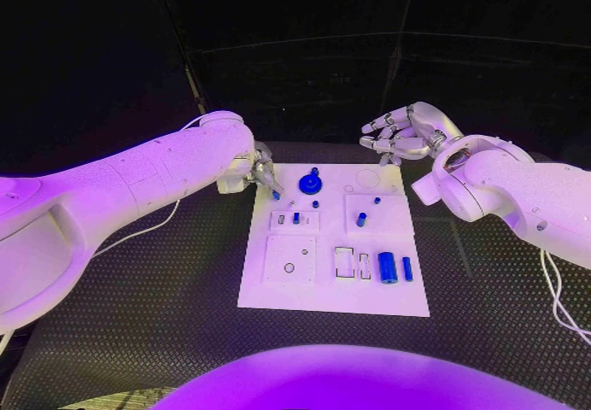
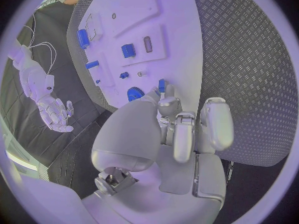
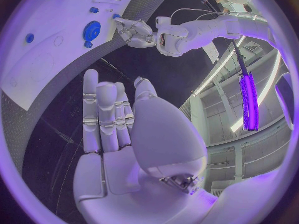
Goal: Assemble the parts on the task board
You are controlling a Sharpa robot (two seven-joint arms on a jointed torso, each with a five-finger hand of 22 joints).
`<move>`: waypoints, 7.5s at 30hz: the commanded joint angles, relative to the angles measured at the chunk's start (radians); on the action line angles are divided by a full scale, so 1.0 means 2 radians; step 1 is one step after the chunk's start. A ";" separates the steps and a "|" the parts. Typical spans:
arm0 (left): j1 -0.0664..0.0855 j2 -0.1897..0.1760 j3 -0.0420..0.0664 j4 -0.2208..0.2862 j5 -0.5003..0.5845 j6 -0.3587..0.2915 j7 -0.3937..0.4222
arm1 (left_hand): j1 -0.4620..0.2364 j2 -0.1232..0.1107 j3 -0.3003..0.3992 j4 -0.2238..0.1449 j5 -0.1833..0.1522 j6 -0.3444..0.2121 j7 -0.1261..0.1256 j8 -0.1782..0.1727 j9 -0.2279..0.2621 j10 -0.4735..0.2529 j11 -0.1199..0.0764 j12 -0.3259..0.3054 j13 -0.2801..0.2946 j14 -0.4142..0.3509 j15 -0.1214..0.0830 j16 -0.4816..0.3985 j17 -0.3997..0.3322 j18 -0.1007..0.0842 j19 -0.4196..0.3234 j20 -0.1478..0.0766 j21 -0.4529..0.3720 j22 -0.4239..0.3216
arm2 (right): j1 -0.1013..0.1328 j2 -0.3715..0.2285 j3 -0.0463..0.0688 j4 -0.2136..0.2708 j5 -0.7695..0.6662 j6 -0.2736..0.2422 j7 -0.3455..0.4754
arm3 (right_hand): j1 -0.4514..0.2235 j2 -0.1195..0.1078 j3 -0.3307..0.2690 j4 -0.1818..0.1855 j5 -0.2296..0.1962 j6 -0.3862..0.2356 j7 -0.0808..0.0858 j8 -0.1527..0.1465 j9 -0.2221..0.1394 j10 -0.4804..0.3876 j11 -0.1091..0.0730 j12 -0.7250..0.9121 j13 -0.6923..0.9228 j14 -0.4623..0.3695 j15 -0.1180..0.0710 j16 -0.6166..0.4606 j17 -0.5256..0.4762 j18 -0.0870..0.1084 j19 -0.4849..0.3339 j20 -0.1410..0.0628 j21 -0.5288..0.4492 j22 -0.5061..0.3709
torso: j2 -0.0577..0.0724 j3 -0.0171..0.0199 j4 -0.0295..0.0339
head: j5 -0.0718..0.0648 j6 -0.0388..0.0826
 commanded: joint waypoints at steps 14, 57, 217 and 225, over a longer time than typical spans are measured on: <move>-0.002 -0.070 0.000 0.122 0.039 -0.090 0.002 | -0.036 -0.043 0.151 -0.074 0.002 -0.010 -0.002 0.026 0.026 0.012 0.000 0.003 0.002 0.053 -0.005 0.002 0.132 0.006 0.007 -0.004 0.002 0.021 | 0.001 -0.004 0.000 0.002 0.000 0.002 0.006 | 0.003 0.002 0.004 0.000 0.003 -0.002 -0.001 0.003 0.000 -0.003 -0.001 0.002 -0.001 0.000 -0.002 -0.001 0.000 0.006 0.003 0.000 -0.002 -0.001 | 0.000 0.0002 0.0005 | 0.004 0.000; -0.046 -0.112 0.000 0.212 -0.055 -0.108 -0.003 | -0.048 -0.059 0.188 -0.084 0.002 -0.012 -0.002 0.037 0.034 0.016 -0.001 0.003 0.001 0.053 -0.007 0.002 0.132 0.005 0.010 -0.005 0.003 0.025 | 0.000 -0.005 0.000 0.000 0.000 0.004 0.007 | 0.003 0.002 0.005 0.000 0.005 -0.002 -0.001 0.003 0.000 -0.004 -0.001 0.002 -0.001 0.000 -0.002 -0.001 0.000 0.006 0.004 0.000 -0.002 -0.001 | 0.001 -0.0001 -0.0008 | 0.007 0.000; -0.052 -0.064 -0.018 0.161 -0.099 -0.278 0.304 | 0.046 -0.085 -0.001 -0.032 0.005 -0.048 0.036 -0.089 -0.102 -0.182 0.058 -0.339 -0.352 -0.153 0.042 -0.393 -0.284 0.064 -0.171 0.040 -0.405 -0.270 | -0.001 0.001 0.000 -0.005 0.000 0.009 0.008 | 0.002 0.000 0.006 0.002 0.007 -0.002 -0.001 0.004 0.000 -0.004 0.000 0.002 -0.003 -0.001 -0.002 -0.005 -0.002 0.006 0.004 0.000 -0.003 -0.001 | 0.001 0.0002 -0.0009 | -0.010 0.000; -0.052 -0.043 -0.026 0.132 -0.156 -0.261 0.308 | 0.040 -0.088 -0.003 -0.039 0.005 -0.025 0.034 -0.121 -0.135 -0.162 0.055 -0.380 -0.401 -0.039 0.034 -0.236 -0.169 0.061 -0.093 0.030 -0.349 -0.237 | -0.001 0.003 0.000 -0.005 0.000 0.010 0.008 | 0.001 0.000 0.006 0.003 0.007 -0.003 -0.001 0.004 0.000 -0.005 0.000 0.003 -0.003 -0.001 -0.002 -0.005 -0.001 0.006 0.004 0.000 -0.004 -0.002 | 0.001 -0.0001 -0.0012 | -0.012 0.000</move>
